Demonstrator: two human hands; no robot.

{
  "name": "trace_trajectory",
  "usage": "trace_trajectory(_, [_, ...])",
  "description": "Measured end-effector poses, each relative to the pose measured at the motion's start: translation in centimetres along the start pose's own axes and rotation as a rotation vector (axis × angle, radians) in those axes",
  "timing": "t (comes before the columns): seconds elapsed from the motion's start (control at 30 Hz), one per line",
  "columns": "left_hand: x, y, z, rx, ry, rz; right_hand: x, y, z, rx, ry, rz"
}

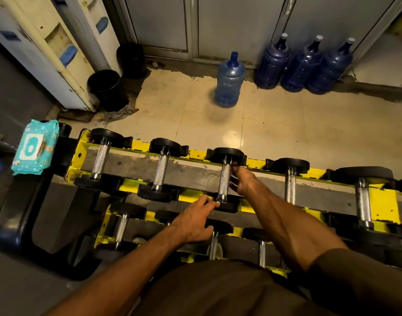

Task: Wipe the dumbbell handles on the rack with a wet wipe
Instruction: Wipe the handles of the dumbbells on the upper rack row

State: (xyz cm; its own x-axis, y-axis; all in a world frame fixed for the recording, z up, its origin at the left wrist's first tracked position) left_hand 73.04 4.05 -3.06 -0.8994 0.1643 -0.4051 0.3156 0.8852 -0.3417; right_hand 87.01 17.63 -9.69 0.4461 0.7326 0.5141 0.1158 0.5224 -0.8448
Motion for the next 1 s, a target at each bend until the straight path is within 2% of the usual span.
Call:
trace_trajectory(0.13, [0.0, 0.1, -0.2, -0.002, 0.008, -0.003, 0.6, -0.2, 0.0, -0.035, 0.045, -0.031])
trace_trajectory(0.27, [0.1, 0.0, -0.1, -0.010, -0.005, -0.014, 2.7, -2.5, -0.7, -0.115, -0.150, -0.483])
trace_trajectory(0.4, [-0.1, 0.0, -0.1, -0.025, -0.004, -0.020, 3.9, -6.1, 0.9, -0.103, -0.669, -0.892])
trace_trajectory(0.5, [-0.2, -0.1, -0.1, -0.022, 0.002, -0.029, 4.3, -7.7, 3.0, -0.069, -1.162, -1.102])
trace_trajectory(0.57, [0.0, -0.2, -0.1, -0.013, 0.002, -0.042, 3.5, -8.1, 4.5, -0.041, -1.540, -1.161])
trace_trajectory(0.67, [-0.1, -0.2, 0.0, 0.011, 0.014, -0.041, 2.7, -8.5, 6.0, 0.047, -1.796, -1.215])
trace_trajectory(0.87, [-0.1, -0.3, 0.2, 0.020, 0.008, -0.034, 2.1, -9.1, 9.3, 0.082, -2.059, -1.180])
trace_trajectory(1.0, [0.1, -0.5, 0.2, 0.022, -0.003, -0.038, 1.8, -8.7, 9.7, 0.116, -2.017, -1.206])
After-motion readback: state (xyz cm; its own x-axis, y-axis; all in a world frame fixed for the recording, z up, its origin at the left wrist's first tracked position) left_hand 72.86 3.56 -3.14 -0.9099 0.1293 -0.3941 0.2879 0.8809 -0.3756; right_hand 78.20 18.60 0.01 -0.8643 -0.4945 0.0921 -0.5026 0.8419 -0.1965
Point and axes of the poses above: each hand's wrist, its own y-axis towards the middle knuckle, its own z-axis out of the palm, x = y × z, the point moved 7 cm from there along y, towards the middle knuckle, and after that the axes turned 12 degrees about y, right-handed, at the moved point
